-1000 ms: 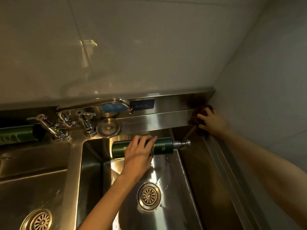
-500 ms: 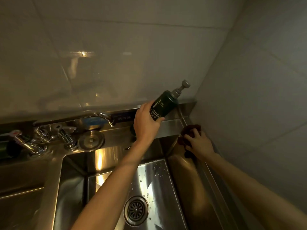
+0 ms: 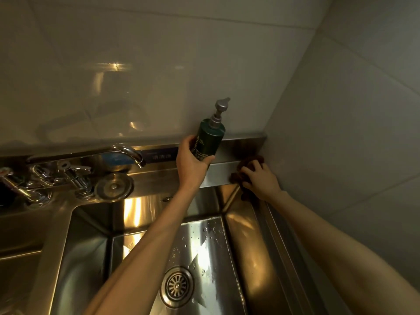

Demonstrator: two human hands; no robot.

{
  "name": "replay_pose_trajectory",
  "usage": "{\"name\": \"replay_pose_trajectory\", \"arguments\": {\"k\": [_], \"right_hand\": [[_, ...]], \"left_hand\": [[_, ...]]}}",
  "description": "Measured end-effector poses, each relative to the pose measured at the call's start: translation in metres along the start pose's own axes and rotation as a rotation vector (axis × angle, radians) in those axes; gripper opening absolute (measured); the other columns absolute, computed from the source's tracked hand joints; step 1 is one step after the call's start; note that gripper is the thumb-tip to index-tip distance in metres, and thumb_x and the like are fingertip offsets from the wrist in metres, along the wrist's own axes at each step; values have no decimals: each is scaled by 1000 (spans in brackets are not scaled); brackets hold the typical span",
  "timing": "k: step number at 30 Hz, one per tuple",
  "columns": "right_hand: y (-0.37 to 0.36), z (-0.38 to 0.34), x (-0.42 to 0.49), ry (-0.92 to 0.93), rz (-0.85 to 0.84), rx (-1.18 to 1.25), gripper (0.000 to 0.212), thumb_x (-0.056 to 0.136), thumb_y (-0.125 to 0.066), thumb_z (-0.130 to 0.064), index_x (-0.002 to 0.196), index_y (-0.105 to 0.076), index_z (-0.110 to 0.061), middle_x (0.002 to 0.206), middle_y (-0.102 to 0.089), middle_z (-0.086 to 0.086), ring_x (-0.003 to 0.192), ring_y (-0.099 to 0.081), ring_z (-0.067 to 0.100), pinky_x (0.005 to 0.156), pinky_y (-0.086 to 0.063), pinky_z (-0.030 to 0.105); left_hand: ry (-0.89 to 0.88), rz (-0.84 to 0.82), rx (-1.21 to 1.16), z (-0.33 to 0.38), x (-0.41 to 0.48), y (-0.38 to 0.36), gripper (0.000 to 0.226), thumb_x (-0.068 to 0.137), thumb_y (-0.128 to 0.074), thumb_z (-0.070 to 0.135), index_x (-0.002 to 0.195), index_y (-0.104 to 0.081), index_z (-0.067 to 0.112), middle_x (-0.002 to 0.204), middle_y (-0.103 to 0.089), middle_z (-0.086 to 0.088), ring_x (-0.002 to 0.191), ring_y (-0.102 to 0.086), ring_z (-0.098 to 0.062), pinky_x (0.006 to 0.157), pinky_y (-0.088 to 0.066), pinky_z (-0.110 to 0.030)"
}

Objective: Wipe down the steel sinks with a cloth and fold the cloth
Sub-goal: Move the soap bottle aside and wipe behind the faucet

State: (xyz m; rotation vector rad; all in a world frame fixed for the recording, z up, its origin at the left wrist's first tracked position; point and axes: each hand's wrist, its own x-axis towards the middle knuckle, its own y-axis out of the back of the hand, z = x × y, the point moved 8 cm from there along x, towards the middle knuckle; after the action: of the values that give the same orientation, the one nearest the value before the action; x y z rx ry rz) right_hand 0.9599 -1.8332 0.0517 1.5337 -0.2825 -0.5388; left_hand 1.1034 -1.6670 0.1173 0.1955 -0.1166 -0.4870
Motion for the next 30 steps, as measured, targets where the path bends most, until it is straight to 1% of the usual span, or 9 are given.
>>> {"name": "replay_pose_trajectory", "arguments": {"k": [3,6,9,14,17,21,25,28,30], "right_hand": [[0,0,-7,-50,34,24,45,91,-53,-39,133,-43,-24,139,-33,10,117,-39,35,84,-46,38],[-5,-1,-34,-57,52,36,45,90,-55,-40,132,-45,-25,139,-34,9,118,-39,33,85,-49,39],[-13,-3,-72,-65,48,41,45,89,-56,-42,130,-47,-26,138,-35,7,120,-38,33,86,-49,38],[-28,-6,-149,-142,30,1,42,85,-59,-45,123,-52,-28,136,-39,8,116,-41,34,78,-50,39],[-39,-12,-211,-170,26,-7,40,75,-72,-41,109,-60,-25,126,-51,11,105,-51,38,67,-53,40],[-52,-20,-298,-206,0,-25,43,63,-83,-36,100,-64,-24,118,-57,12,98,-56,38,56,-54,38],[-58,-24,-369,-160,10,-60,51,57,-86,-37,99,-61,-25,115,-56,10,94,-58,38,50,-53,34],[-61,-28,-409,-210,41,-45,49,56,-88,-34,98,-64,-24,113,-57,11,89,-59,37,51,-52,33],[-65,-34,-427,-317,50,-9,45,61,-86,-32,100,-66,-22,114,-58,13,90,-58,38,56,-53,37]], "left_hand": [[22,45,28,-6,-4,9,68,70,-80,9,128,-45,14,130,-46,-1,112,-40,-4,97,-33,-22],[44,90,51,-14,-9,20,73,69,-82,14,130,-42,15,133,-45,-4,118,-44,-13,102,-37,-31],[54,80,82,-13,-13,22,74,70,-81,15,132,-41,14,135,-44,-6,123,-45,-20,105,-38,-37],[49,-2,195,-12,-37,20,79,75,-77,15,142,-33,12,143,-35,-9,130,-39,-24,107,-31,-35],[73,-154,281,-26,-94,21,71,81,-71,10,142,-34,10,144,-33,-10,129,-39,-25,107,-30,-33],[-149,-467,439,-45,-228,18,50,87,-61,21,130,-47,2,128,-49,-18,116,-52,-31,98,-41,-35],[-76,-934,580,-72,-372,17,55,93,-51,44,140,-37,18,141,-41,-1,128,-38,-16,102,-31,-25],[-170,-1082,700,-78,-438,29,69,90,-43,59,145,-25,22,146,-34,3,131,-34,-15,104,-29,-27],[-222,-1103,761,-85,-456,36,79,88,-43,63,149,-15,21,150,-28,3,135,-30,-17,107,-26,-29]]}}
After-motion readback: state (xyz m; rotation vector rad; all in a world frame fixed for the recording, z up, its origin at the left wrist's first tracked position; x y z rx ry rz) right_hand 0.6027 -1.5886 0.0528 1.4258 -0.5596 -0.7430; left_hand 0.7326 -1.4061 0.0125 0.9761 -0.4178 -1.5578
